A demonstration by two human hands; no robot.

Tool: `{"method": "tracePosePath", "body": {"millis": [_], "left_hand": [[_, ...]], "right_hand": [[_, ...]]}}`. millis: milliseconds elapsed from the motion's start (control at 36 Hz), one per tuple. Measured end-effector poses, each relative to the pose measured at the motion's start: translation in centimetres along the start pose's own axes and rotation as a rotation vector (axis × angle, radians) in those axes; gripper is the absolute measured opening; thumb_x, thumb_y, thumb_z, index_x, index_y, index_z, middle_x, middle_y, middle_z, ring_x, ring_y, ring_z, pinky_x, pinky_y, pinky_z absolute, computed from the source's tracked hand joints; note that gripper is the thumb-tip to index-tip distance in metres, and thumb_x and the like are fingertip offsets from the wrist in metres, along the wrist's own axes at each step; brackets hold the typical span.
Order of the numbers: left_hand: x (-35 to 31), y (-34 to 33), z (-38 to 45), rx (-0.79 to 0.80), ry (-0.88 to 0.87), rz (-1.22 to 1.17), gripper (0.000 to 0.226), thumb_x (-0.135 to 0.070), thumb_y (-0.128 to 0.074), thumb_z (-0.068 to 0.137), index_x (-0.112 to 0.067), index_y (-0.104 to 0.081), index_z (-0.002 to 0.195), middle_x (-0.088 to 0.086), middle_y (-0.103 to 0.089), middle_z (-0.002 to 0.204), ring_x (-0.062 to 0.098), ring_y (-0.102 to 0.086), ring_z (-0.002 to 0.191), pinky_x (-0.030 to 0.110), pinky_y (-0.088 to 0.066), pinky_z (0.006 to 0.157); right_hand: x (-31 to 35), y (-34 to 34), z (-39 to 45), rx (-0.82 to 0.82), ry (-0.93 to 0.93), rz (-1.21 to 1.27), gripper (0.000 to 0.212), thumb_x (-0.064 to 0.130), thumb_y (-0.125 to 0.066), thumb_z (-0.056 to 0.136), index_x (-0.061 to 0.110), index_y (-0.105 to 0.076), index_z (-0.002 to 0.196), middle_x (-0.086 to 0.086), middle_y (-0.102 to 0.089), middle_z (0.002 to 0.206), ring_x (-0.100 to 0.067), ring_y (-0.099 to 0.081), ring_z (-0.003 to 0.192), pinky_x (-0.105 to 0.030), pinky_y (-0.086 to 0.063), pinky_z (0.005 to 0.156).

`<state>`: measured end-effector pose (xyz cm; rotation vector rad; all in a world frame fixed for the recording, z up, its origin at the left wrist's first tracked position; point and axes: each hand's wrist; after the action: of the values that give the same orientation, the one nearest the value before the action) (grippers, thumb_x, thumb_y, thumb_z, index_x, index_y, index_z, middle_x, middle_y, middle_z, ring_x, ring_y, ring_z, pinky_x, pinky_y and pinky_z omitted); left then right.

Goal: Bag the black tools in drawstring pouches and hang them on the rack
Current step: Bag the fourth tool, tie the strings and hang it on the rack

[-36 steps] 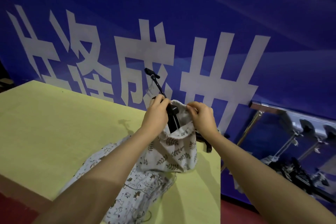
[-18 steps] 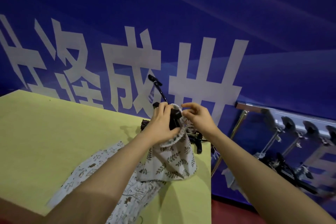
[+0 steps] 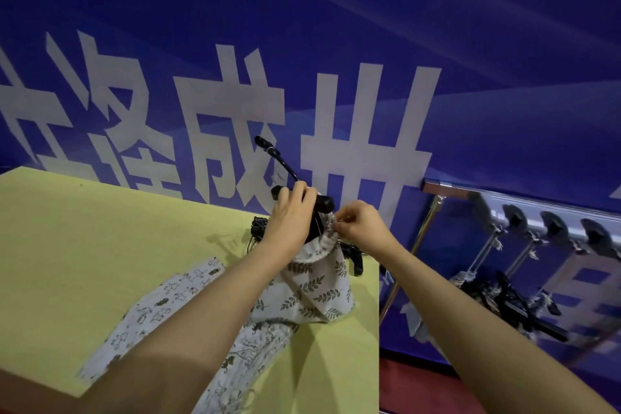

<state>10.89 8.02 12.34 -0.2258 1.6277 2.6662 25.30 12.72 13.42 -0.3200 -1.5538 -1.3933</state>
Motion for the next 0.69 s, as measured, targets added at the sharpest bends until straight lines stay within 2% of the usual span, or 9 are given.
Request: {"method": "tracePosePath", "body": {"millis": [56,139,194,306,389,444,500,583,694], "left_hand": [[-0.2,0.5,0.1,-0.012,-0.003,0.045,0.046,0.005,-0.045,0.09,-0.011,-0.037,0.132,0.009,-0.035,0.136,0.03,-0.038,0.113,0.034,-0.038,0.091],[-0.4,1.2,0.3,-0.014,-0.02,0.108,0.049,0.009,-0.045,0.086,-0.01,-0.035,0.131,0.01,-0.034,0.137,0.031,-0.037,0.116,0.034,-0.036,0.094],[-0.6,1.6,0.3,-0.012,-0.039,0.143,0.048,0.006,-0.046,0.087,-0.01,-0.035,0.131,0.01,-0.033,0.138,0.031,-0.036,0.119,0.034,-0.034,0.098],[-0.6,1.7,0.2,0.018,-0.056,0.196,0.05,0.005,-0.051,0.085,-0.01,-0.035,0.13,0.011,-0.033,0.138,0.033,-0.034,0.122,0.037,-0.032,0.104],[-0.3,1.7,0.3,0.024,-0.041,0.177,0.051,0.003,-0.053,0.085,-0.012,-0.035,0.131,0.008,-0.033,0.14,0.032,-0.034,0.123,0.034,-0.036,0.101],[-0.2,1.8,0.4,0.022,-0.044,0.156,0.051,0.003,-0.053,0.085,-0.013,-0.037,0.13,0.007,-0.035,0.138,0.03,-0.035,0.122,0.033,-0.036,0.099],[0.0,1.9,0.5,0.019,-0.044,0.128,0.048,0.004,-0.049,0.086,-0.013,-0.038,0.13,0.006,-0.036,0.136,0.029,-0.034,0.121,0.033,-0.036,0.098],[0.3,2.1,0.6,0.013,-0.051,0.094,0.045,0.005,-0.044,0.088,-0.012,-0.04,0.13,0.005,-0.038,0.135,0.028,-0.034,0.12,0.033,-0.037,0.095],[0.7,2.6,0.8,-0.003,-0.059,0.097,0.044,0.006,-0.044,0.088,-0.011,-0.041,0.128,0.005,-0.04,0.133,0.027,-0.036,0.116,0.031,-0.037,0.093]], "right_hand": [[-0.1,0.1,0.1,-0.007,0.009,-0.071,0.017,0.004,-0.06,0.089,0.0,-0.065,0.073,-0.019,-0.065,0.078,-0.03,-0.063,0.073,-0.043,-0.056,0.073],[-0.2,0.2,0.5,-0.01,-0.016,-0.077,0.016,0.019,-0.056,0.094,0.009,-0.062,0.083,-0.003,-0.063,0.076,-0.014,-0.059,0.07,-0.023,-0.048,0.061],[-0.4,0.2,0.8,-0.009,-0.055,-0.032,0.016,0.023,-0.052,0.096,0.011,-0.058,0.087,0.003,-0.059,0.074,-0.009,-0.055,0.067,-0.018,-0.041,0.057],[-0.3,0.3,0.9,-0.022,-0.112,0.169,0.016,0.018,-0.053,0.094,0.007,-0.06,0.086,0.001,-0.061,0.074,-0.011,-0.057,0.07,-0.024,-0.045,0.068],[0.4,0.4,1.0,-0.08,-0.169,0.388,0.023,0.016,-0.049,0.095,0.004,-0.063,0.08,0.001,-0.063,0.074,-0.01,-0.058,0.076,-0.021,-0.044,0.075],[0.9,0.7,1.5,-0.133,-0.205,0.504,0.032,0.019,-0.046,0.098,0.01,-0.062,0.071,0.001,-0.065,0.07,-0.013,-0.059,0.077,-0.028,-0.043,0.086],[1.3,1.0,2.1,-0.154,-0.217,0.606,0.036,0.02,-0.045,0.099,0.011,-0.06,0.068,-0.001,-0.064,0.066,-0.016,-0.06,0.074,-0.037,-0.046,0.091],[2.3,1.6,2.7,-0.153,-0.211,0.733,0.035,0.021,-0.045,0.099,0.009,-0.057,0.069,-0.001,-0.059,0.057,-0.016,-0.059,0.06,-0.039,-0.052,0.081],[4.9,1.9,3.0,-0.171,-0.116,0.773,0.034,0.019,-0.047,0.099,0.01,-0.052,0.066,0.0,-0.045,0.053,-0.012,-0.043,0.049,-0.026,-0.044,0.058]]}}
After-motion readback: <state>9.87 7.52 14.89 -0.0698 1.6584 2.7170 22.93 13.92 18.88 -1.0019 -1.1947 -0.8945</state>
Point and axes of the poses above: each hand's wrist, its own z-axis towards the middle knuckle, its own y-axis out of the back of the hand, x = y × z
